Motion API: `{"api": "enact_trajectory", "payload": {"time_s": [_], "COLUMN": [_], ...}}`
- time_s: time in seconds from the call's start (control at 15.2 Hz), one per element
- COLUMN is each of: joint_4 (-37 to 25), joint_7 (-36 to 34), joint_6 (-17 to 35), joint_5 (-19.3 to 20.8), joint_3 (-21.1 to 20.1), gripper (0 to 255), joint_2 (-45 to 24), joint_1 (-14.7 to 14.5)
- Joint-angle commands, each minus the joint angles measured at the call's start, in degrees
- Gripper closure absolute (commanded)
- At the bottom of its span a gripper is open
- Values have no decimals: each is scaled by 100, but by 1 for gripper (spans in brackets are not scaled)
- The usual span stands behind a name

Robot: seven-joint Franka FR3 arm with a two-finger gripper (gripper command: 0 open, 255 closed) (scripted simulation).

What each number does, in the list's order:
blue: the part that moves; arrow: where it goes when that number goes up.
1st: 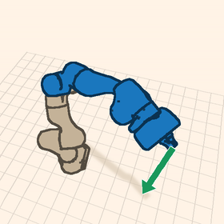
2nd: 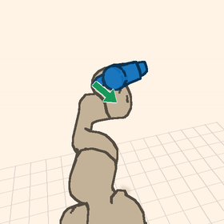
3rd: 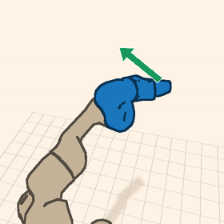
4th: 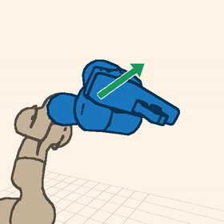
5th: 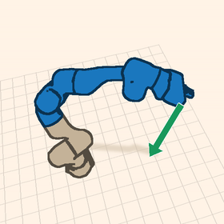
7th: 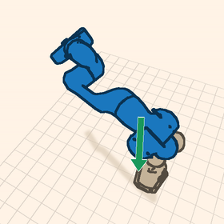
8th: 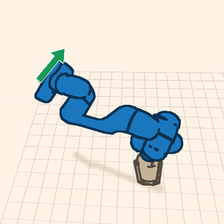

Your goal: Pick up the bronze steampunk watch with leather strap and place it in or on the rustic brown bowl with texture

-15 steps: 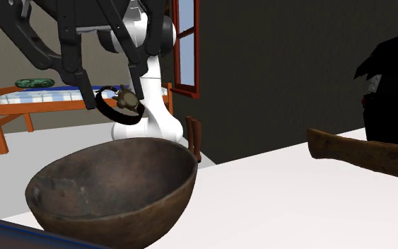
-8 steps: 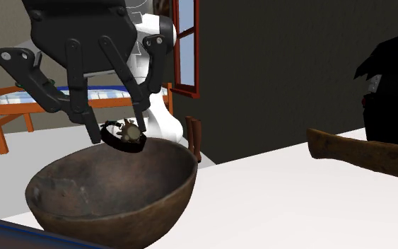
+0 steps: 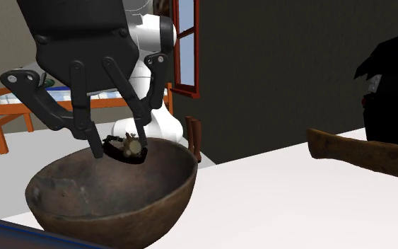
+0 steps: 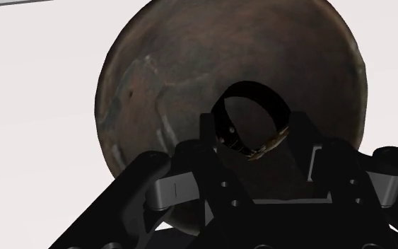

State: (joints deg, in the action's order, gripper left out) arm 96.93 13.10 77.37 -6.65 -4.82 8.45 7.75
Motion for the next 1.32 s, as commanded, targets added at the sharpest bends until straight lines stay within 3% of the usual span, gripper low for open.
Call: {"api": "enact_trajectory", "payload": {"time_s": [0.0, 0.07, 0.13, 0.46, 0.73, 1.25], "joint_4": [2, 1, 1, 1, -1274, -1274], "joint_7": [1, 0, 0, 0, -49, -49], "joint_6": [2, 1, 1, 1, -804, -804], "joint_5": [0, 0, 0, 0, 23, 23], "joint_3": [0, 0, 0, 0, 26, 25], "gripper": [255, 255, 0, 0, 0, 0], "joint_2": [0, 0, 0, 0, -470, -470], "joint_1": [0, 0, 0, 0, 20, 21]}}
